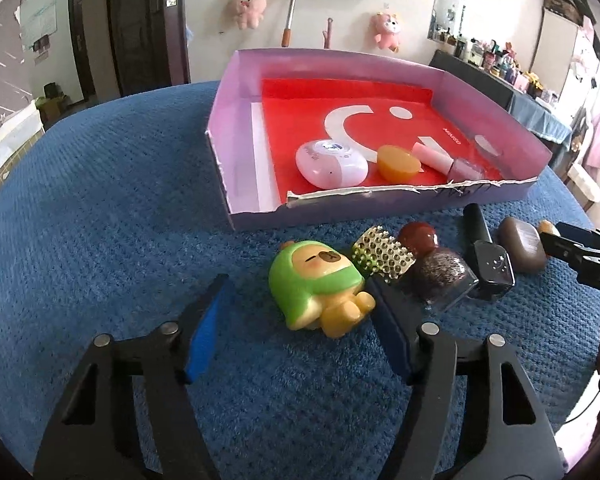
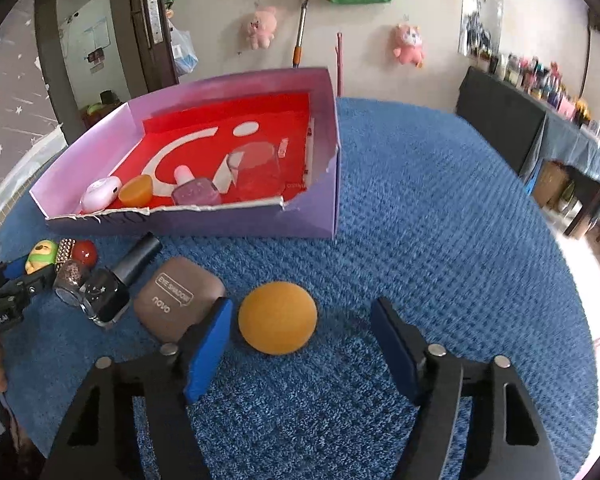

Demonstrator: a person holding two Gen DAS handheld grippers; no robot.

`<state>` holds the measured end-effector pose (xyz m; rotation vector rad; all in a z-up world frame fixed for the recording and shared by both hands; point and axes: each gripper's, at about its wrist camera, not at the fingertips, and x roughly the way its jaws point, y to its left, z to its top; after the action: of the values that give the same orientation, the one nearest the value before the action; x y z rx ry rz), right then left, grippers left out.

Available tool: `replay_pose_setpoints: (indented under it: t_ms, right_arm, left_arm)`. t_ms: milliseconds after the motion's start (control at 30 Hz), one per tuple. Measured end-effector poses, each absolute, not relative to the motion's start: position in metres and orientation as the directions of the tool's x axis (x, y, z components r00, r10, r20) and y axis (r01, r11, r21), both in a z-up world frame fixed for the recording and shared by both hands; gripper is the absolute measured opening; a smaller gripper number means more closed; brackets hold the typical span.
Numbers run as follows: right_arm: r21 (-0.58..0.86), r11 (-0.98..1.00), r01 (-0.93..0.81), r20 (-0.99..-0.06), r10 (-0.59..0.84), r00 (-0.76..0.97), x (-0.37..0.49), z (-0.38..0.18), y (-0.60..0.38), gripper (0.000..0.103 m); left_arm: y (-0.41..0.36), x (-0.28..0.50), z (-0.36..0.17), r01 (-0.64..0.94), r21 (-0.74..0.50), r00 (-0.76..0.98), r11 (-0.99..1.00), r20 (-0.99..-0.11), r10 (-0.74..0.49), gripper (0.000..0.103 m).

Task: Organize rigid objects
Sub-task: 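Grasp the green toy figure with the left tool while the right tool grasps the orange sponge, then carry the toy figure into the box with the left tool while the right tool carries the sponge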

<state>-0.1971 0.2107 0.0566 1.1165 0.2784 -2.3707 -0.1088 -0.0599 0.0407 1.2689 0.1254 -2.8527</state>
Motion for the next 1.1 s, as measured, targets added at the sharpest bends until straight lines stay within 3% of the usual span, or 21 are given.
replay_pose_setpoints:
  t_ms: [133,167,200,233,600,1100]
  right_arm:
    - [0.053,-0.851,0.523,-0.767,-0.37,-0.525,-0.2,0.055,0.213,0.061]
    - [0.059,-0.848,0.527,-0.765,-0.378,-0.522,-0.199,0.055,0.213,0.057]
    - [0.066,-0.846,0.528,-0.761,-0.386,-0.522,-0.199,0.055,0.214,0.045]
    - [0.071,-0.843,0.533,-0.758,-0.393,-0.521,-0.199,0.056,0.215,0.04]
    - [0.002,-0.818,0.575,-0.699,-0.413,-0.584,-0.173,0.081,0.203,0.04]
    - [0.002,-0.81,0.587,-0.709,-0.415,-0.57,-0.168,0.079,0.198,0.04]
  left_arm:
    - [-0.054,-0.111,0.041,0.013,-0.065,-0.668,-0.998,-0.743,0.039,0.046]
    - [-0.053,-0.111,0.041,0.014,-0.059,-0.668,-0.998,-0.743,0.035,0.046]
    - [-0.052,-0.111,0.041,0.012,-0.053,-0.669,-0.999,-0.743,0.031,0.046]
    - [-0.052,-0.111,0.041,0.01,-0.052,-0.67,-0.999,-0.742,0.032,0.046]
    - [-0.047,-0.098,0.064,-0.011,-0.062,-0.709,-0.998,-0.704,0.052,0.046]
    - [-0.047,-0.092,0.067,-0.019,-0.066,-0.714,-0.998,-0.697,0.059,0.046]
